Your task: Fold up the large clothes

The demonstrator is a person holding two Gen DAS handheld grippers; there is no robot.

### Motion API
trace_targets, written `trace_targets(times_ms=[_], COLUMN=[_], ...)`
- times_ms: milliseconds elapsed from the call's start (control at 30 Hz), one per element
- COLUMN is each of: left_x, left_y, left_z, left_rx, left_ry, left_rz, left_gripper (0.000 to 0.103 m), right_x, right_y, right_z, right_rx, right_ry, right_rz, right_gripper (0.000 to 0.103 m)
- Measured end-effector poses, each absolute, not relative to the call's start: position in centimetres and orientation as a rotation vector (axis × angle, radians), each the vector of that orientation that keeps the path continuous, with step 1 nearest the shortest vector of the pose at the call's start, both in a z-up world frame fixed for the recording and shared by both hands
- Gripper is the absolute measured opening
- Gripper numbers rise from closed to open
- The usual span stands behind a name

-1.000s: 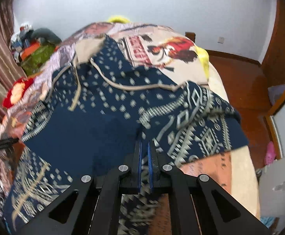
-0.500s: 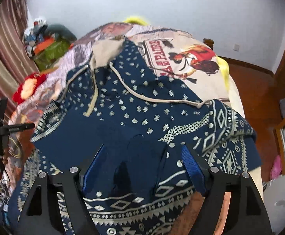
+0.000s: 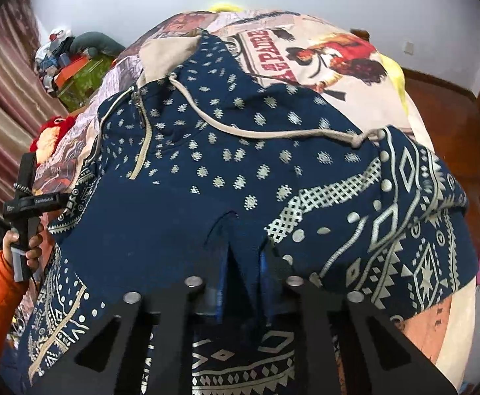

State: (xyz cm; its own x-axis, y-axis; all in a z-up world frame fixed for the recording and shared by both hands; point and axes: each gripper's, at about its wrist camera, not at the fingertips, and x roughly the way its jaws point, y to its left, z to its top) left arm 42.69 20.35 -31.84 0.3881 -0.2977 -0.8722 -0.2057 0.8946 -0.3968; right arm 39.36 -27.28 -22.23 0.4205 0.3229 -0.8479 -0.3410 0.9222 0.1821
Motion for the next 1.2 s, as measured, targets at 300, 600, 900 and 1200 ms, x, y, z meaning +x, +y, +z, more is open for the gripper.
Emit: trace_targets(times_ms=[300, 600, 900, 1200], left_x=[40.4, 40.2, 39.4, 37.7], left_y=[21.0, 20.9, 22.4, 17.2], left_z=[-26.7, -28.9, -29.4, -21.9], left_rx=[-0.408, -0.287, -0.278, -0.104], left_ry=[1.031, 1.138, 1.184, 1.074], left_rz=[0.006, 0.108, 0.188, 0.129], left_gripper=[0.006, 0.003, 0.004, 0.024], right_x=[39.2, 41.9, 41.8, 39.2], right_y=[-25.6, -28.2, -28.9, -30.9], right_z=[-18.0, -20.1, -21.1, -17.2], right_rx=[-0.147, -0.141, -0.151, -0.12], right_ry=[0.872, 0.948, 0.979, 0.883], right_rz=[0.392, 0.268, 0.261, 0.22], right_gripper=[0.006, 0.006, 0.007, 0.053])
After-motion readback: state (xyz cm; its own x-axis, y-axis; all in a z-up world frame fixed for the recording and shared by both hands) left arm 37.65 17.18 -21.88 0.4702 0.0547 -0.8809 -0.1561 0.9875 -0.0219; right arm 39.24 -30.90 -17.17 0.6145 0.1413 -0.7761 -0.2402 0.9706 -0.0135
